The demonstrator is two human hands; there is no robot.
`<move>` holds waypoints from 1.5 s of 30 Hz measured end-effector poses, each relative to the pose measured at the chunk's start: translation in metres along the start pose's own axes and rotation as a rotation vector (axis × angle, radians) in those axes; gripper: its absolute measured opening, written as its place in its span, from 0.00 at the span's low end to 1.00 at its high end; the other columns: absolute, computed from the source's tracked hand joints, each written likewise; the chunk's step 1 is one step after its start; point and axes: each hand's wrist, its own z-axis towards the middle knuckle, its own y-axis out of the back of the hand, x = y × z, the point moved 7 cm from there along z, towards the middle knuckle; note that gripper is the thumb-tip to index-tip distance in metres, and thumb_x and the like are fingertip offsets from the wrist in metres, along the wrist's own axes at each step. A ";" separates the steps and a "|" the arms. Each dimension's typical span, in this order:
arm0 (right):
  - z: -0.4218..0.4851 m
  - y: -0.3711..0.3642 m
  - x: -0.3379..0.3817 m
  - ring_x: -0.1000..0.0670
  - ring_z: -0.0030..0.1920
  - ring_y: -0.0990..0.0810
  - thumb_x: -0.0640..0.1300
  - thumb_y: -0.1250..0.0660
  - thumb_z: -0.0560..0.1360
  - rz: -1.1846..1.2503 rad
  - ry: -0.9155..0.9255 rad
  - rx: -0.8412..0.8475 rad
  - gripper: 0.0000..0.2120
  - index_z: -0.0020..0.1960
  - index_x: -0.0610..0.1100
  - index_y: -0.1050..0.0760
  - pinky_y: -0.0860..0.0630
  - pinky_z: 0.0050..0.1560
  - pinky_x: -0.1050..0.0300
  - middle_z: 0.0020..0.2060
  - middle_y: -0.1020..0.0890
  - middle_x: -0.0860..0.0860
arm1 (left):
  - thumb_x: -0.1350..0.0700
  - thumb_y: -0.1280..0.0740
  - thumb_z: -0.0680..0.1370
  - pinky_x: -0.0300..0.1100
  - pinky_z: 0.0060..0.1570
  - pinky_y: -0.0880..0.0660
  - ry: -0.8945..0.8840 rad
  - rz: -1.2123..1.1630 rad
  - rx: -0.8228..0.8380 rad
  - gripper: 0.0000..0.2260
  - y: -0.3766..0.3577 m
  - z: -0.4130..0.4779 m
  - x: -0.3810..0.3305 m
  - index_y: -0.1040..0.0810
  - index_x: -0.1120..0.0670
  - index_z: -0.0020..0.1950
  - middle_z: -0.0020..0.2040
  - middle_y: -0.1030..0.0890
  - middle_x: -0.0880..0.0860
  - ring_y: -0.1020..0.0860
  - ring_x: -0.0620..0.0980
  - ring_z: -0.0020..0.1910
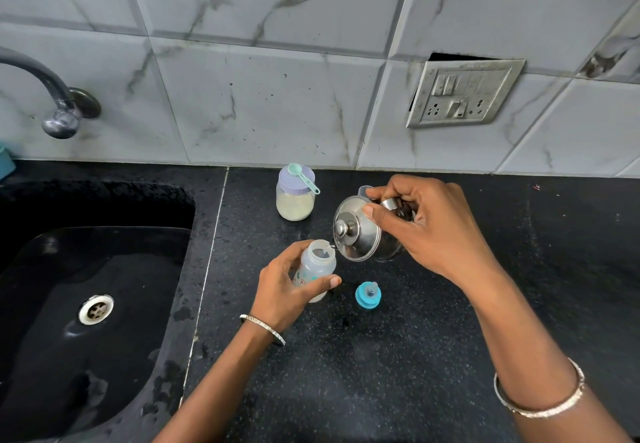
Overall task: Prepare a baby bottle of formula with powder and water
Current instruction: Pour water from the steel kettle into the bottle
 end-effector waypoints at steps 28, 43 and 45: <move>0.002 -0.001 0.011 0.61 0.56 0.17 0.47 0.25 0.76 -0.022 0.029 0.009 0.08 0.41 0.50 0.23 0.25 0.52 0.72 0.56 0.13 0.56 | 0.42 0.22 0.66 0.57 0.61 0.22 0.013 -0.020 0.021 0.28 0.001 -0.003 0.000 0.23 0.41 0.64 0.59 0.18 0.42 0.21 0.45 0.61; 0.001 -0.006 0.011 0.62 0.57 0.17 0.48 0.25 0.75 -0.027 0.030 0.029 0.08 0.42 0.45 0.21 0.25 0.53 0.71 0.57 0.13 0.56 | 0.41 0.22 0.65 0.56 0.61 0.22 0.016 -0.023 0.006 0.27 0.005 -0.004 0.001 0.23 0.42 0.63 0.58 0.18 0.42 0.20 0.46 0.61; 0.001 -0.007 0.011 0.62 0.57 0.17 0.48 0.25 0.75 -0.026 0.028 0.029 0.09 0.42 0.44 0.21 0.25 0.53 0.70 0.56 0.13 0.56 | 0.41 0.22 0.65 0.56 0.61 0.22 0.014 -0.024 0.002 0.27 0.006 -0.005 0.001 0.23 0.42 0.63 0.58 0.17 0.42 0.20 0.45 0.60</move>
